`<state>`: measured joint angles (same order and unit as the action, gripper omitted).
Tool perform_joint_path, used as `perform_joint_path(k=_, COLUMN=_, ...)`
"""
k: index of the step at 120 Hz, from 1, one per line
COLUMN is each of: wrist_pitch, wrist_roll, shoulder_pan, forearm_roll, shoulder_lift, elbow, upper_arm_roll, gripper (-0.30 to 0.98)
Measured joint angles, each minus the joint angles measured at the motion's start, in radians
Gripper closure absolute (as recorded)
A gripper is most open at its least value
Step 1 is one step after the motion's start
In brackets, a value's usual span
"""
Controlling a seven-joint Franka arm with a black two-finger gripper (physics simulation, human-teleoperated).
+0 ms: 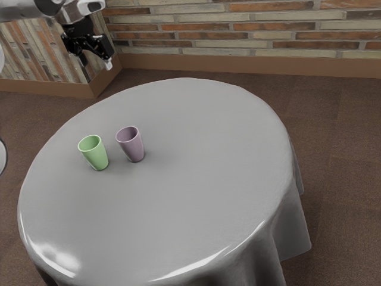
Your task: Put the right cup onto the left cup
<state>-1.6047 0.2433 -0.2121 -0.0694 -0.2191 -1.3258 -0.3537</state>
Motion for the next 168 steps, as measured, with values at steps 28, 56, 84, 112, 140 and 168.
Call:
perform_joint_path(k=28, wrist_pitch=-0.036, wrist_roll=0.003, shoulder_pan=0.007, forearm_roll=0.003, shoulder_lift=-0.029, elbow=-0.018, upper_arm_roll=0.029, gripper=0.02)
perform_joint_path(k=56, wrist_pitch=-0.097, wrist_roll=-0.043, shoulder_pan=0.001, forearm_roll=-0.008, shoulder_lift=-0.196, elbow=0.021, upper_arm_roll=0.033, gripper=0.02)
perform_joint_path(k=84, wrist_pitch=-0.247, wrist_roll=-0.143, shoulder_pan=-0.054, forearm_roll=-0.049, shoulder_lift=-0.068, elbow=-0.290, upper_arm_roll=0.079, gripper=0.02)
perform_joint_path(k=112, wrist_pitch=-0.351, wrist_roll=-0.258, shoulder_pan=-0.040, forearm_roll=-0.048, shoulder_lift=-0.018, elbow=-0.448, upper_arm_roll=0.077, gripper=0.02)
perform_joint_path(k=140, wrist_pitch=-0.433, wrist_roll=-0.337, shoulder_pan=-0.015, forearm_roll=-0.032, shoulder_lift=-0.108, elbow=-0.423, upper_arm_roll=0.072, gripper=0.02)
perform_joint_path(k=168, wrist_pitch=-0.477, wrist_roll=-0.391, shoulder_pan=-0.010, forearm_roll=-0.020, shoulder_lift=-0.146, elbow=-0.419, upper_arm_roll=0.073, gripper=0.03)
